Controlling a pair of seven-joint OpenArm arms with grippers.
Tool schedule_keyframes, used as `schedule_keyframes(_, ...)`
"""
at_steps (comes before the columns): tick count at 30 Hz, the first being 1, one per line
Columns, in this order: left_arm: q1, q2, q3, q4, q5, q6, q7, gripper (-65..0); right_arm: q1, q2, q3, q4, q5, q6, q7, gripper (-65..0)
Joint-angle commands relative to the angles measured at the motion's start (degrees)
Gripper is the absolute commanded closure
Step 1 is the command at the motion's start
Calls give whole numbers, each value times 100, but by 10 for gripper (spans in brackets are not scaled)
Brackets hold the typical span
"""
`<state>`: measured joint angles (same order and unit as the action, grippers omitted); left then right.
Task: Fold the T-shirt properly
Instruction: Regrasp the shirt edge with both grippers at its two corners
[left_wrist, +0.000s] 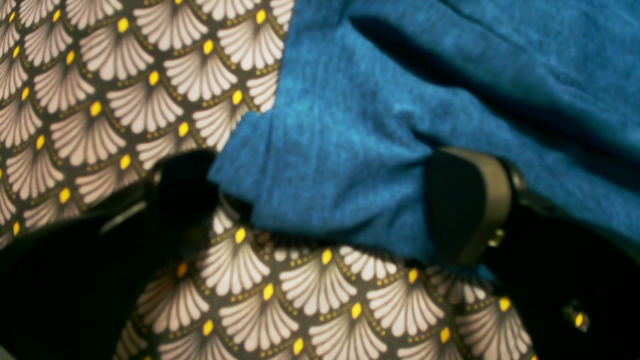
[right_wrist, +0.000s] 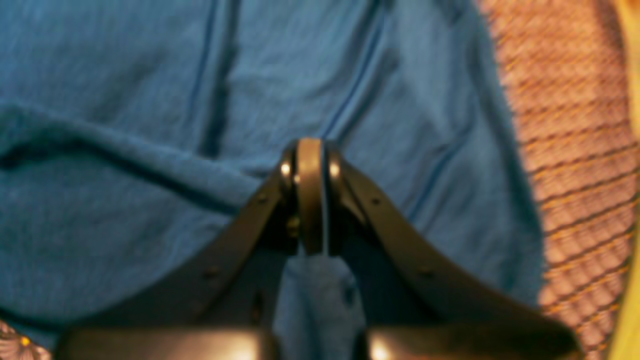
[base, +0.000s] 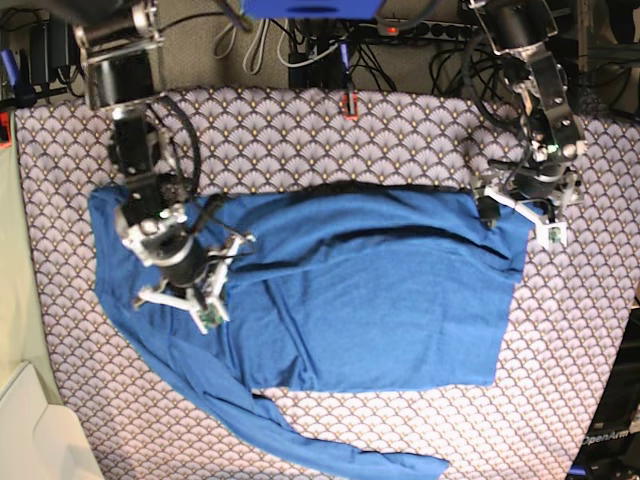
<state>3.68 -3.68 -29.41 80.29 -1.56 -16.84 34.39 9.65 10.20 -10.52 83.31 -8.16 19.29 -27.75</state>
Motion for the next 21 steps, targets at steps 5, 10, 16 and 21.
schedule_keyframes(5,-3,-137,194,37,108,-26,126,-645,-530,207,213,597,3,-26,80,0)
schedule_keyframes(10,-21,-146,194,46,108,-26,126,-647,-1101,242,890,1212,3,-26,80,-1)
schedule_keyframes(16,-39,-146,194,28,108,-26,134,-647,-1620,295,1901,1546,12,581,89,-23)
schedule_keyframes(21,-39,-146,194,19,108,-26,134,-646,-1734,312,2367,1318,38,704,89,-165)
